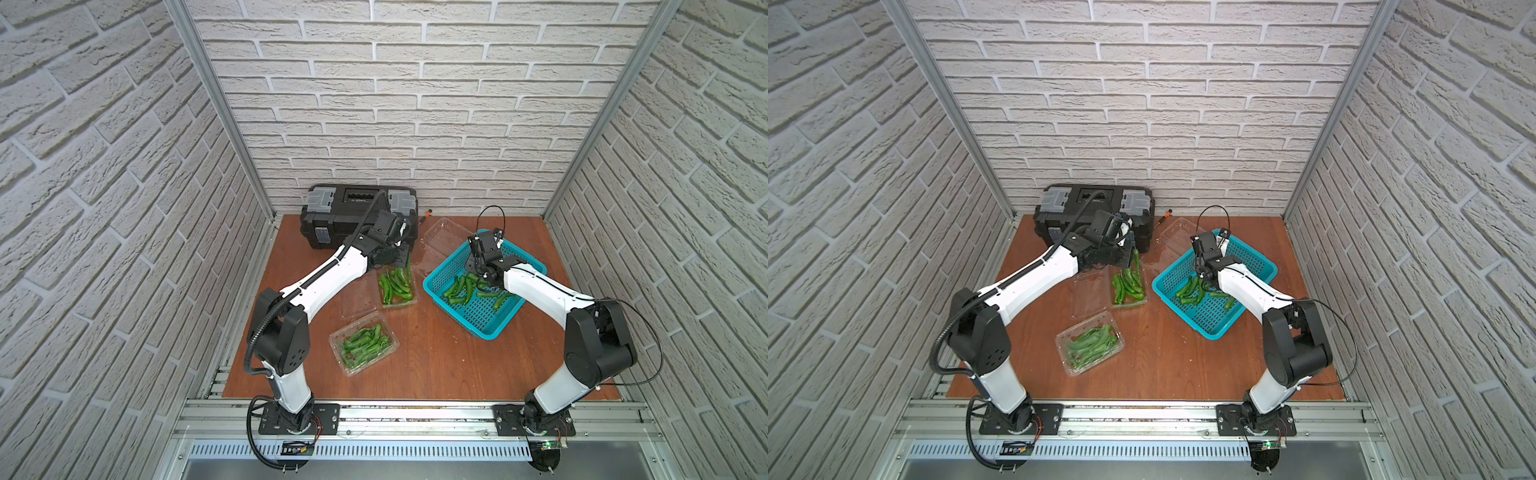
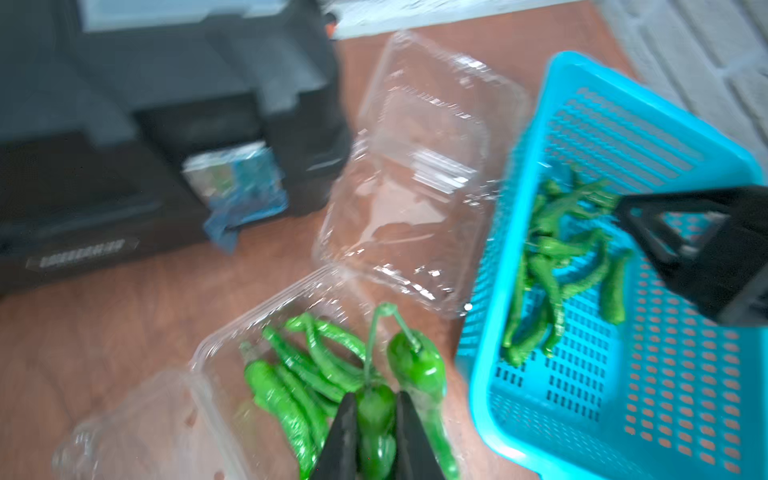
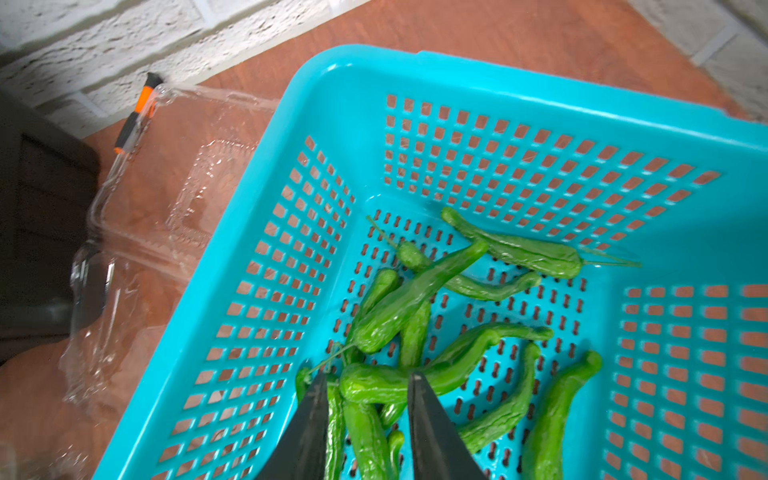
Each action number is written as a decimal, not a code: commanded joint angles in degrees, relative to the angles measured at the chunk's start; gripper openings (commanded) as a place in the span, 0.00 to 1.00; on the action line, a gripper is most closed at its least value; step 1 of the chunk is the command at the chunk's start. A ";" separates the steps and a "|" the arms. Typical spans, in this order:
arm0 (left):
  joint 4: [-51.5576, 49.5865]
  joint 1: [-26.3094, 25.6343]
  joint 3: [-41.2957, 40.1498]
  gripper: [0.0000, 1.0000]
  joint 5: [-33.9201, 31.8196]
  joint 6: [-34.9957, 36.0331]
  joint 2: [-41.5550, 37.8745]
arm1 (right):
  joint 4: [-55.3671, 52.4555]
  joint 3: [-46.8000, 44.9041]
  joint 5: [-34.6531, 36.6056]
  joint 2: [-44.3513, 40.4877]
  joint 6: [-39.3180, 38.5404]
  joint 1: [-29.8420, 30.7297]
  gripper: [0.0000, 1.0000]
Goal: Take small green peppers out of containers
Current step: Place the green pepper in the basket.
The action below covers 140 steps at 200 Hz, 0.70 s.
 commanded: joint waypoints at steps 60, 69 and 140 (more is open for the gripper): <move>6.01 -6.27 18.98 0.00 15.15 4.93 17.98 | -3.17 -5.23 9.33 -10.68 1.68 -5.16 0.33; 5.94 -6.23 20.84 0.00 16.42 4.32 19.35 | -3.39 -5.61 9.30 -11.31 1.52 -5.16 0.34; 29.26 0.35 -2.87 0.75 2.81 -10.18 4.85 | 9.16 -5.58 -6.50 -13.53 -14.80 -0.41 0.35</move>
